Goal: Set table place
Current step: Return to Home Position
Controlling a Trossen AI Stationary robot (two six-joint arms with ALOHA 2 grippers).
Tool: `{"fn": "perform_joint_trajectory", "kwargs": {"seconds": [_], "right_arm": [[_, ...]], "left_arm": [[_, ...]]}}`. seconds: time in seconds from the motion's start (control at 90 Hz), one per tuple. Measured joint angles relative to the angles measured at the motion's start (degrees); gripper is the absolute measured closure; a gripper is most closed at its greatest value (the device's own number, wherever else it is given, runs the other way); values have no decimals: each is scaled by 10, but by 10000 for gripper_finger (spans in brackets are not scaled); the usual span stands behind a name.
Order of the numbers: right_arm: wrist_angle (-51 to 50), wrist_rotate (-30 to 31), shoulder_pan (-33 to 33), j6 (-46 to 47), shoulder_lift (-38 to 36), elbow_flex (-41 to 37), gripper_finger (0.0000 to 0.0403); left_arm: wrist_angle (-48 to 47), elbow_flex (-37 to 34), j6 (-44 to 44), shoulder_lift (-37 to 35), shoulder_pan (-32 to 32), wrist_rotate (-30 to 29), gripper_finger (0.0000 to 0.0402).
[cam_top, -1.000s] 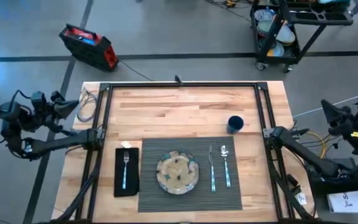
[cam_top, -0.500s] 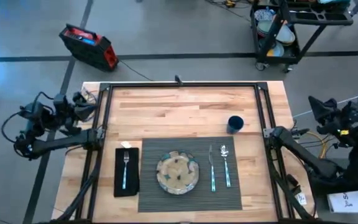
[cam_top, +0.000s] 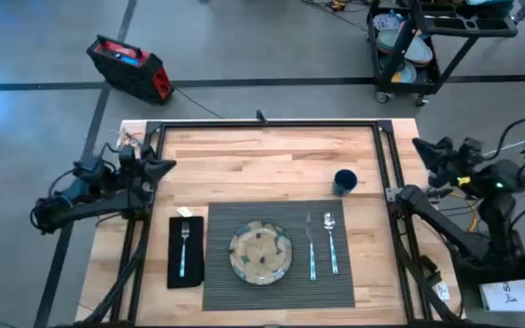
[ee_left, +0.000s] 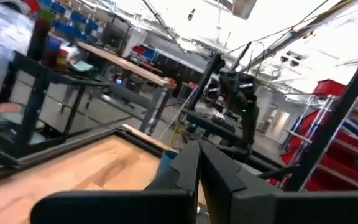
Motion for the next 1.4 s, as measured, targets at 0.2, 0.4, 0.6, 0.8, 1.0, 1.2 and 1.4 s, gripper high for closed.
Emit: {"fn": "perform_joint_trajectory", "kwargs": {"seconds": [0.2,0.4,0.6,0.8,1.0,1.2,1.4], "right_arm": [[92,-46,0,24,0,-75,403],[152,-78,0,53,0,-125,403],[215,-88,0,76,0,-170,403],[342,-95,21,122,0,-257,403],[477,-62,87,142,0,-328,403],[479,16,200,103,1,-344,403],[468,130,335,28,23,-346,403]], "left_arm": [[131,-80,-43,0,0,71,402],[153,-115,-53,0,0,72,402],[155,-115,-54,0,0,83,402],[155,-115,-54,0,0,83,402],[155,-115,-54,0,0,83,402],[154,-115,-54,0,0,83,402],[148,-115,-54,1,0,82,402]]}}
